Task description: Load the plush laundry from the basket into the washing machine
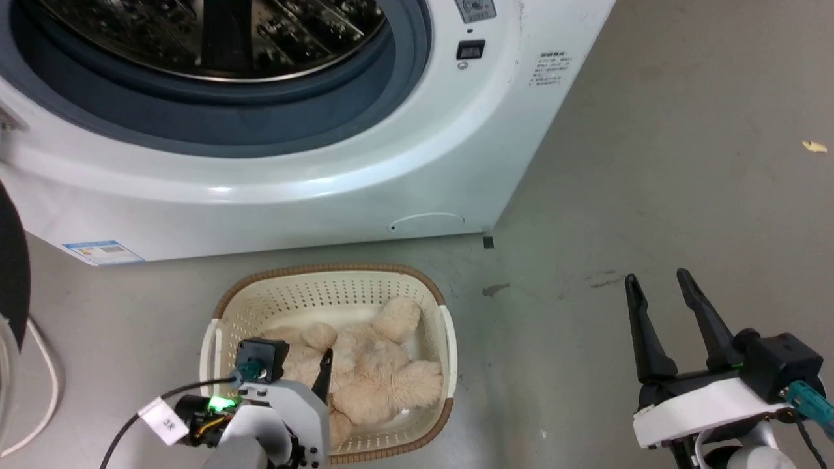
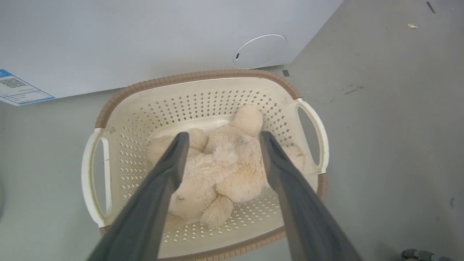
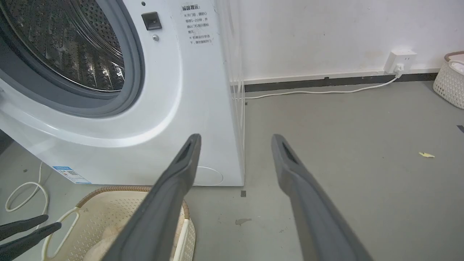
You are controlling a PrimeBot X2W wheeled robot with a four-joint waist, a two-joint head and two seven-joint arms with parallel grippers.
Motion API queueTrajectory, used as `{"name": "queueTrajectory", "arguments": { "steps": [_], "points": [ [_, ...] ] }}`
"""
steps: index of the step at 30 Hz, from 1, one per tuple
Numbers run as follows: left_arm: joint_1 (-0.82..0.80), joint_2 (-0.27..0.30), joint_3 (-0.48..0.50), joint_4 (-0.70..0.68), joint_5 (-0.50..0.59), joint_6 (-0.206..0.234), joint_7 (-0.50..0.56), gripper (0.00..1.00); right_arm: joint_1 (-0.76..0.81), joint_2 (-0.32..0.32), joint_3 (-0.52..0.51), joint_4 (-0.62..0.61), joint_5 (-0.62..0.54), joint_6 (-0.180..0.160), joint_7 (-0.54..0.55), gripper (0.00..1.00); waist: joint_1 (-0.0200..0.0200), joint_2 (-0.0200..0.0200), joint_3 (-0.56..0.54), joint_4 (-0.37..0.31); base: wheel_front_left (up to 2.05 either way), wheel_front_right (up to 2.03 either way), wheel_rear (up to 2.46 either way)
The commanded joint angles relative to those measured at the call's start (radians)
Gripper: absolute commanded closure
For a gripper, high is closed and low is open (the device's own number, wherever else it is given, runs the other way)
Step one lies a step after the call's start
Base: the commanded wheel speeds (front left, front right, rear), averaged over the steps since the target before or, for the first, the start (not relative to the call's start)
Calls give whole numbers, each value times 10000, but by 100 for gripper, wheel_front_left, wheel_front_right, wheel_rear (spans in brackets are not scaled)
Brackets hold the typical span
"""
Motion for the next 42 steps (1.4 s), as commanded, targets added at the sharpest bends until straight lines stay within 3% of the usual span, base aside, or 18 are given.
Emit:
{"name": "queueTrajectory", "arguments": {
  "steps": [1, 9, 21, 25, 31, 39, 42],
  "points": [
    [-288, 104, -156, 292, -96, -96, 21, 0, -205, -19, 17, -88, 155, 4, -115, 0, -1, -1, 176, -84, 0, 0, 0],
    [-1026, 556, -1026, 1230, -73, -183, 283, 0, -380, -22, 105, -135, 387, 5, -283, 0, -1, -1, 805, -302, 0, 0, 0],
    [-2232, 1115, -1728, 2644, -267, 121, 557, 0, -676, -25, 176, -203, 791, 5, -534, 0, -1, -1, 1885, -642, 0, 0, 0],
    [-2762, 1433, -2059, 3074, -128, 764, 416, 0, -788, -26, 270, -243, 907, 6, -617, 0, -1, -1, 2292, -781, 0, 0, 0],
    [-3221, 1526, -2564, 3723, -276, 89, 807, 0, -903, -28, 329, -228, 1224, 6, -743, 0, -1, -1, 2838, -1001, 0, 0, 0],
    [-3969, 1802, -3217, 4563, -384, -147, 1033, 0, -1121, -30, 376, -188, 1585, 7, -910, 0, -1, -1, 3661, -1273, 0, 0, 0],
    [-4332, 1937, -3465, 4866, -364, 2, 898, 0, -1206, -31, 292, -77, 2260, 7, -972, 0, -1, -1, 3993, -1404, 0, 0, 0]
  ]
}}
